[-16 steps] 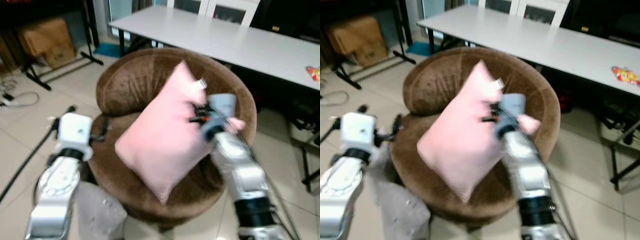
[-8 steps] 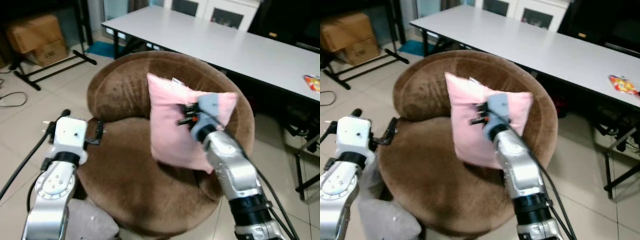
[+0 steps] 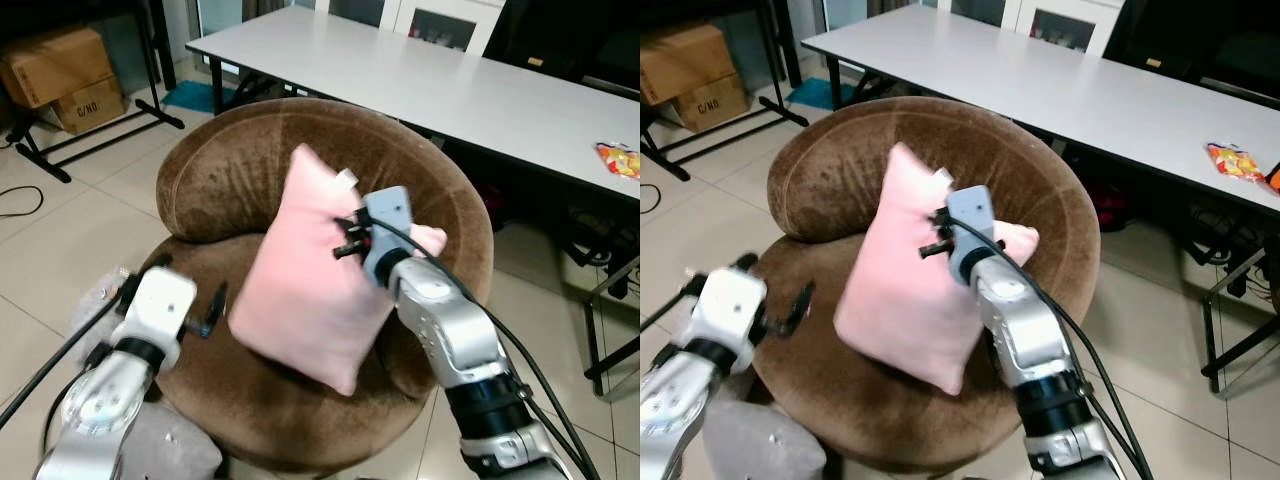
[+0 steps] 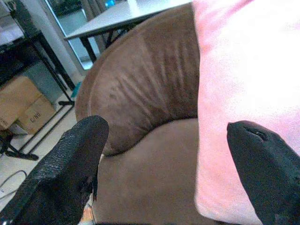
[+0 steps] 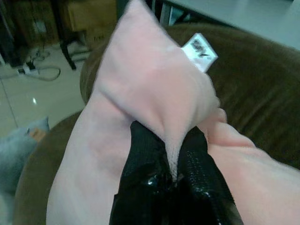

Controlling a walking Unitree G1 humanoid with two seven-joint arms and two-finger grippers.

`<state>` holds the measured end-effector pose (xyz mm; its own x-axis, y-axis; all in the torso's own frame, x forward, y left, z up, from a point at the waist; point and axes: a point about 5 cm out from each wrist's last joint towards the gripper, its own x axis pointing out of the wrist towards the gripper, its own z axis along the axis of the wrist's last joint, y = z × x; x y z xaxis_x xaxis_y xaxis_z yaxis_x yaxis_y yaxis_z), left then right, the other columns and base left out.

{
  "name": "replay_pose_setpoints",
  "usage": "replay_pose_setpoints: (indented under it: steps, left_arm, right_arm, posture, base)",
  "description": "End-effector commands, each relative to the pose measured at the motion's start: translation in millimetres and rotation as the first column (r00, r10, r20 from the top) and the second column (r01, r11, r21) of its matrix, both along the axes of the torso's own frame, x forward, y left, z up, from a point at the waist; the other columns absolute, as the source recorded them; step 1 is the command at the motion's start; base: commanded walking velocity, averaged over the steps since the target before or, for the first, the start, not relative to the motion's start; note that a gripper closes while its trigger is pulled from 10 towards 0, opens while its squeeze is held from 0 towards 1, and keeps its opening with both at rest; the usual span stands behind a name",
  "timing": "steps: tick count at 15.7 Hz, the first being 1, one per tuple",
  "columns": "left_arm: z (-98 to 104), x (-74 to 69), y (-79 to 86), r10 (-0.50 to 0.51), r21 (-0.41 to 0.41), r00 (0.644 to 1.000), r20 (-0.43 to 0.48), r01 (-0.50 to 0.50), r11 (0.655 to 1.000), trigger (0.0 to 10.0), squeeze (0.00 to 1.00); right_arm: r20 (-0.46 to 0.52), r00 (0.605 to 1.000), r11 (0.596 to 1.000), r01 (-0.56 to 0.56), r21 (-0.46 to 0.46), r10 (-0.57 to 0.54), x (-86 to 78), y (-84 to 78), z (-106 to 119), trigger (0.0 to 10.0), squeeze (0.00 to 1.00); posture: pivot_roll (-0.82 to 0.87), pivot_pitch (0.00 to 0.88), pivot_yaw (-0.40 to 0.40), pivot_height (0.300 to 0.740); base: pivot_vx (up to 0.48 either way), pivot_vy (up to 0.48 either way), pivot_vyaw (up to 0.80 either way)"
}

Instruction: Move the pillow to the sofa from floor

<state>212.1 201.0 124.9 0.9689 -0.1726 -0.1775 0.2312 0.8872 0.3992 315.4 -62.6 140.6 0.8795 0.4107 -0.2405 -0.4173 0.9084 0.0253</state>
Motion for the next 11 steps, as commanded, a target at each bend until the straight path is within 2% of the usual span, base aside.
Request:
replay_pose_setpoints:
  steps: [1, 3, 4, 5, 8, 10, 11]
  left_arm:
    - [1, -2.5, -4.8, -0.037, -0.001, 0.999, -0.012, 0.037, 0.999, 10.0, 0.38]
    - [-1, -10.3, -4.3, -0.059, 0.004, 0.997, -0.044, 0.059, 0.998, 10.0, 0.38]
    - [-2, -15.0, -4.4, -0.072, 0.002, 0.995, -0.063, 0.073, 0.997, 10.0, 0.38]
    - [-3, -19.1, -3.8, -0.084, 0.004, 0.993, -0.082, 0.085, 0.996, 10.0, 0.38]
    - [-3, -24.8, -3.8, -0.093, 0.007, 0.991, -0.097, 0.094, 0.996, 10.0, 0.38]
    - [-3, -26.5, -3.9, -0.095, 0.007, 0.99, -0.103, 0.097, 0.995, 10.0, 0.38]
    - [-3, -28.5, -4.6, -0.097, 0.006, 0.989, -0.109, 0.098, 0.995, 10.0, 0.38]
  right_arm:
    - [0.006, 1.0, 1.0, 0.013, 0.009, -0.013, 4.3, -1.3, 8, 10.0, 0.0]
    - [-0.063, 0.998, 1.0, -0.001, 0.029, 0.003, 4.2, 7.8, 4, 10.0, 0.0]
    - [-0.117, 0.993, 0.998, 0.035, 0.056, -0.028, 6.0, 11.0, 0, 10.0, 0.0]
    - [-0.189, 0.978, 0.989, 0.105, 0.108, -0.084, 11.6, 13.3, -4, 10.0, 0.0]
    - [-0.279, 0.939, 0.945, 0.262, 0.197, -0.202, 35.7, 18.2, 1, 10.0, 0.0]
    - [-0.293, 0.916, 0.926, 0.333, 0.18, -0.272, 44.3, 15.4, 2, 10.0, 0.0]
    - [-0.313, 0.871, 0.89, 0.435, 0.139, -0.377, 53.1, 8.6, 1, 10.0, 0.0]
  posture:
    - [0.04, 0.0, -0.115, 0.74]
    - [0.05, 0.0, -0.123, 0.74]
    - [0.06, 0.0, -0.126, 0.74]
    - [0.06, 0.0, -0.128, 0.74]
    - [0.07, 0.0, -0.134, 0.74]
    - [0.07, 0.0, -0.139, 0.74]
    - [0.08, 0.0, -0.145, 0.74]
  base:
    - [0.0, 0.0, 0.0]
    - [0.0, 0.0, 0.0]
    - [0.0, 0.0, 0.0]
    - [0.0, 0.0, 0.0]
    - [0.0, 0.0, 0.0]
    - [0.0, 0.0, 0.0]
    - [0.0, 0.0, 0.0]
